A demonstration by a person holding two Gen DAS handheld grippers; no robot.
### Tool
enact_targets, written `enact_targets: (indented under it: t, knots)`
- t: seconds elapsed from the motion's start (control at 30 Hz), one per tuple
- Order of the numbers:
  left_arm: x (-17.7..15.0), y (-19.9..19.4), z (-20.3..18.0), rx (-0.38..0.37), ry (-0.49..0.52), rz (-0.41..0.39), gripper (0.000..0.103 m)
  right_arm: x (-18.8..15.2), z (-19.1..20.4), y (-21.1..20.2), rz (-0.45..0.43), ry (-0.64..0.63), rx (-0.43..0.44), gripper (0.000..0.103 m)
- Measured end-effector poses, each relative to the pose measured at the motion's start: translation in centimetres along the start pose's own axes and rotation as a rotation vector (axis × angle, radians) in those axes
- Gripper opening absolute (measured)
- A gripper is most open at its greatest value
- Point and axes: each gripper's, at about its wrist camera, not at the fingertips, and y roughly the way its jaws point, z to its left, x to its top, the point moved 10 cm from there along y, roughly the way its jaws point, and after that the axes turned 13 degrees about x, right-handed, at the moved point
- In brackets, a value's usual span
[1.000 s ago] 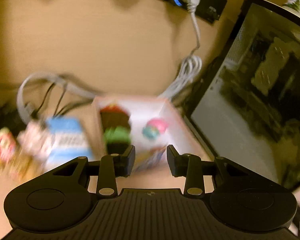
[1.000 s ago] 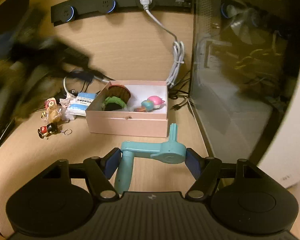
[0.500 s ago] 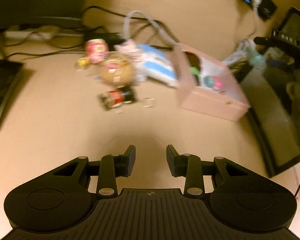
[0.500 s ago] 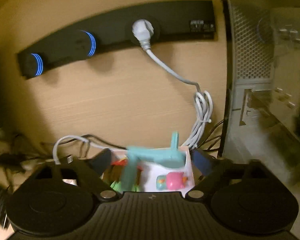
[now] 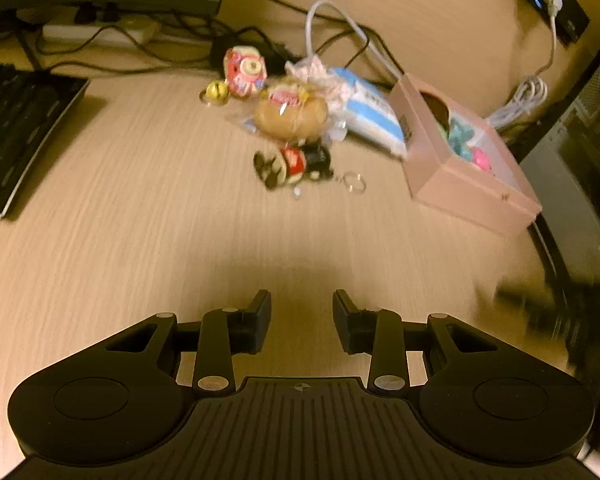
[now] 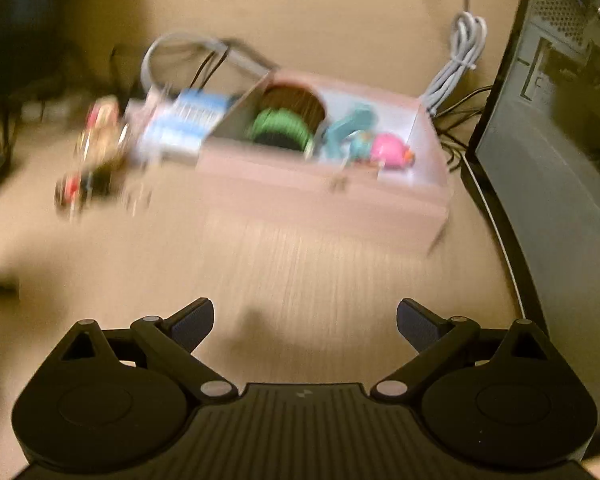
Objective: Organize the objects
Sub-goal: 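Drop the stick pack into the box with the left while the right drops the teal toy in, then grasp the blue wet-wipe pack with the left while the right grasps the crumpled tissue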
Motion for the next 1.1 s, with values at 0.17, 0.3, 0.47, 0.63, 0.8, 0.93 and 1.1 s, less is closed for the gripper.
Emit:
enact_targets:
  t: [0.17,0.3,0.47,0.63,0.8,0.93,1.1]
  knots:
    - [3.7,0.3,-2.2,-0.072,-0.029,-0.078,0.037,-2.6,1.8,-0.9,-0.014,-0.038,-0.030,0.099]
    - [9.7,0.8,-6.0,-0.134,0.028,-0.151,0.037,-2.7,1.9,-2.7,-0.037,-0.044,-0.057,0.099]
    - [16.3,5.3,-10.0,-0.081,0.113,-0.162,0.037,-1.8,0.5,-5.4,-0.084,-0.012,-0.089,0.100]
    - [17.7,12.5,-12.3,0.054,0.187,-0.016,0.043,-2.5,-1.1,-7.7,-0.077,0.058,-0.107,0.101]
    - [17.1,16.7,-13.3,0.068,0.170,0.061,0.074,-3.9,-2.0,-9.2,-0.064,0.101,-0.120,0.103]
    - [17.7,17.3,-13.2,0.071,0.154,0.036,0.070,-4.9,-2.6,-9.5,-0.043,0.115,-0.135,0.103]
    - [16.3,15.2,-13.3,0.052,0.160,0.002,0.062,-5.2,-2.6,-9.3,-0.027,0.114,-0.133,0.103]
